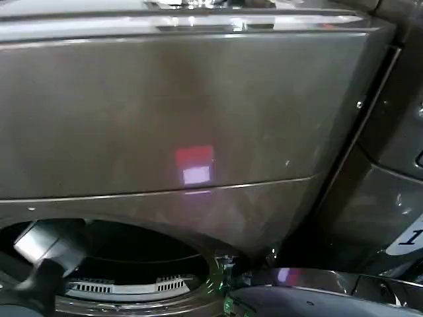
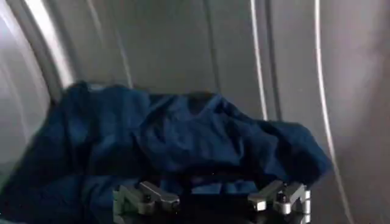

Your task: Grasp the clothes from the dryer.

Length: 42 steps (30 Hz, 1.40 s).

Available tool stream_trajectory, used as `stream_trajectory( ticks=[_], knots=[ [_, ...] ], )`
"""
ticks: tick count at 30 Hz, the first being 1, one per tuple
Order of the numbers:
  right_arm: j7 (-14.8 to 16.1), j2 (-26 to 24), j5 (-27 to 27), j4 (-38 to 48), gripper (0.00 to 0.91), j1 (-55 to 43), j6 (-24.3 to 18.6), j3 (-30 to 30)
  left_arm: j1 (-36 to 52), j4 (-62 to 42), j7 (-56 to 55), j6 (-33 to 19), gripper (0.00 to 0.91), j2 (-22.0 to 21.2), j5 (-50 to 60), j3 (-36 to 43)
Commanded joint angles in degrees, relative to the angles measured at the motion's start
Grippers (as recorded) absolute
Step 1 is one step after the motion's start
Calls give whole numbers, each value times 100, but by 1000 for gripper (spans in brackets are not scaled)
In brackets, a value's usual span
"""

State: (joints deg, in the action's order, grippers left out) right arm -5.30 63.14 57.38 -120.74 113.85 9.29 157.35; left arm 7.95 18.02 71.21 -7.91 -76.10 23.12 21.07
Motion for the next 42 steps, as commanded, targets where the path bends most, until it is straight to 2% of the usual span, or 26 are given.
stream_trajectory(
  ticks=[1,18,23,27,34,42],
  knots=[
    [0,11,-4,-6,907,-14,-2,-11,9,-154,49,20,0,-25,-128,2],
    [-56,20,8,12,907,-8,35,25,-4,-239,20,68,0,-85,-178,-118],
    [-74,2,2,18,907,3,60,43,-44,-108,-266,231,0,-89,-500,-344],
    [-65,2,6,32,907,15,54,55,-145,113,-633,438,0,-90,-954,-689],
    [-50,-16,11,59,907,-3,40,54,-452,559,-2135,797,0,-82,-1899,-1326],
    [-46,-37,11,60,907,-20,40,35,-1119,1328,-3405,813,0,-2,-2666,-2056]
  ],
)
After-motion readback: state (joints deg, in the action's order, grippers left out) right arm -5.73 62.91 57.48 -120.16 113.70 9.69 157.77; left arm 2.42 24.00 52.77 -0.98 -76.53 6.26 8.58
